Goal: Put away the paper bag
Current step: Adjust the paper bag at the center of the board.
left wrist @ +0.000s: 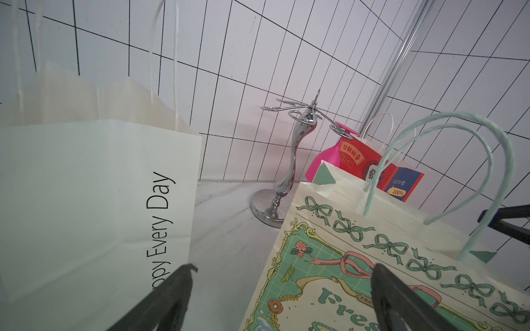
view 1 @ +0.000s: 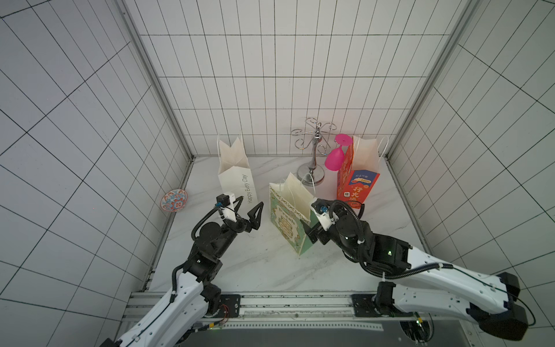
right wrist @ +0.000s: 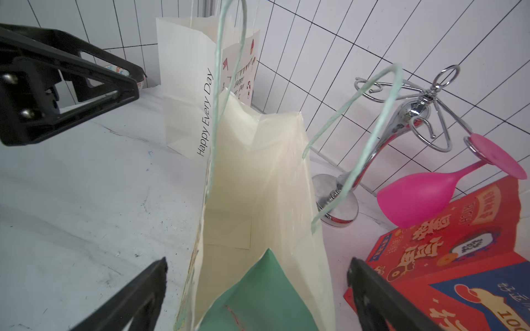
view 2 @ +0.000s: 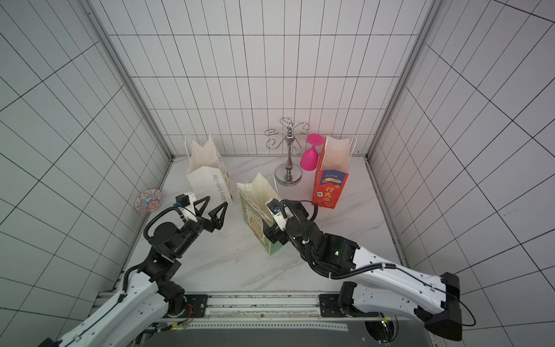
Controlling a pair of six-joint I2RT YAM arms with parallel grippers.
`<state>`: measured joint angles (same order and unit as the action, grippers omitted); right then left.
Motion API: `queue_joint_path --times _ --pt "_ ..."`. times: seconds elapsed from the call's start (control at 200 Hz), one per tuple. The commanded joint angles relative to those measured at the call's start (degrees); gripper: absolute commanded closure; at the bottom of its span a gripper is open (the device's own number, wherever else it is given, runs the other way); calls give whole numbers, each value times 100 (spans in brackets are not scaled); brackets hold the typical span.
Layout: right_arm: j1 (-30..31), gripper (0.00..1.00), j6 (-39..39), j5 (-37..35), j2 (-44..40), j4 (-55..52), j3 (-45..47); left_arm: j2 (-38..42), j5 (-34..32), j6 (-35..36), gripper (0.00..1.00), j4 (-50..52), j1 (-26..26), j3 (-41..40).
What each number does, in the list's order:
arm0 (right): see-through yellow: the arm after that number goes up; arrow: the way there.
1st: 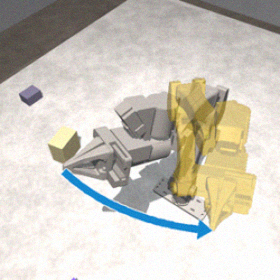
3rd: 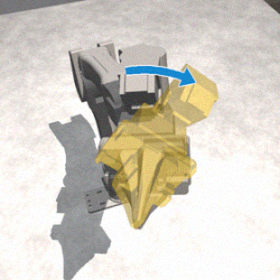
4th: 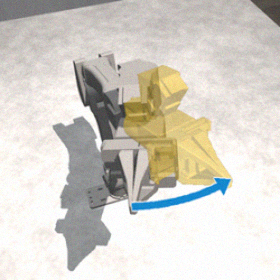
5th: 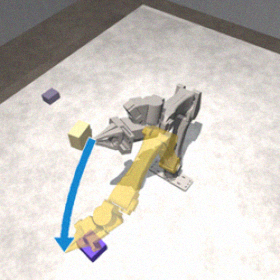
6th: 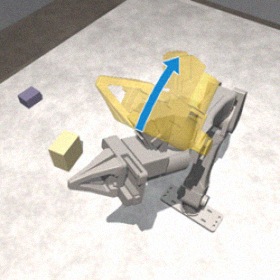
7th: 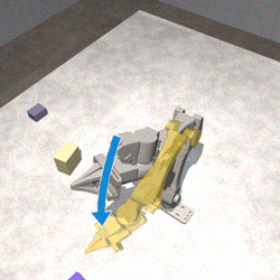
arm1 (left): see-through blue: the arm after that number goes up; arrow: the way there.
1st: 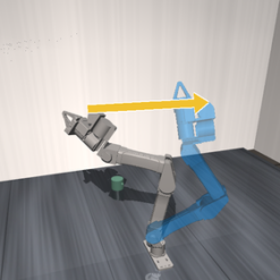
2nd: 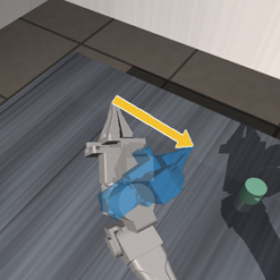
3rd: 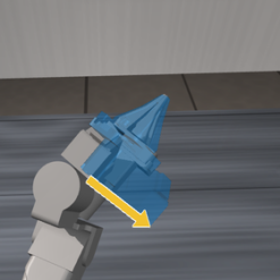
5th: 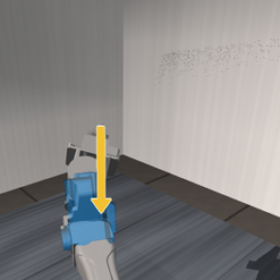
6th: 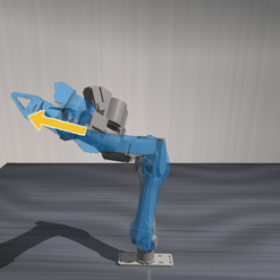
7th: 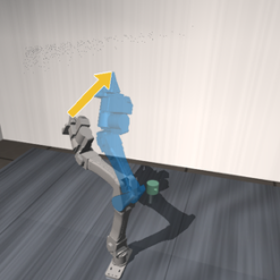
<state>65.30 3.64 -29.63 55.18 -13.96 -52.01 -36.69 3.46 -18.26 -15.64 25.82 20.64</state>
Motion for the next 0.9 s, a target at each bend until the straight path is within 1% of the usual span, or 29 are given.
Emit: queue_joint_path --times 0.0,0.15,0.31,0.415,0.54,0.6,0.725,0.9 --pt "27 1 -291 -349 2 -204 278 44 -56 -46 2 -57 8 -64" --pt "-20 1 -546 -79 18 -402 344 17 -34 -64 2 -93 9 -66" --pt "-383 1 -924 829 11 -443 470 33 -35 -64 2 -80 9 -73" --pt "-627 0 -1022 1259 22 -230 623 27 -34 -72 2 -97 3 -87" --pt "-902 5 -1042 1611 43 155 794 15 -15 -81 2 -110 10 -87" --pt "-1017 9 -1032 1803 52 385 859 13 -19 -81 2 -119 3 -89" --pt "-1231 25 -957 2161 94 1056 1104 4 -21 -85 2 -128 10 -94" --pt "-1297 46 -645 2341 59 1896 1507 22 -35 -72 2 -123 7 -87"
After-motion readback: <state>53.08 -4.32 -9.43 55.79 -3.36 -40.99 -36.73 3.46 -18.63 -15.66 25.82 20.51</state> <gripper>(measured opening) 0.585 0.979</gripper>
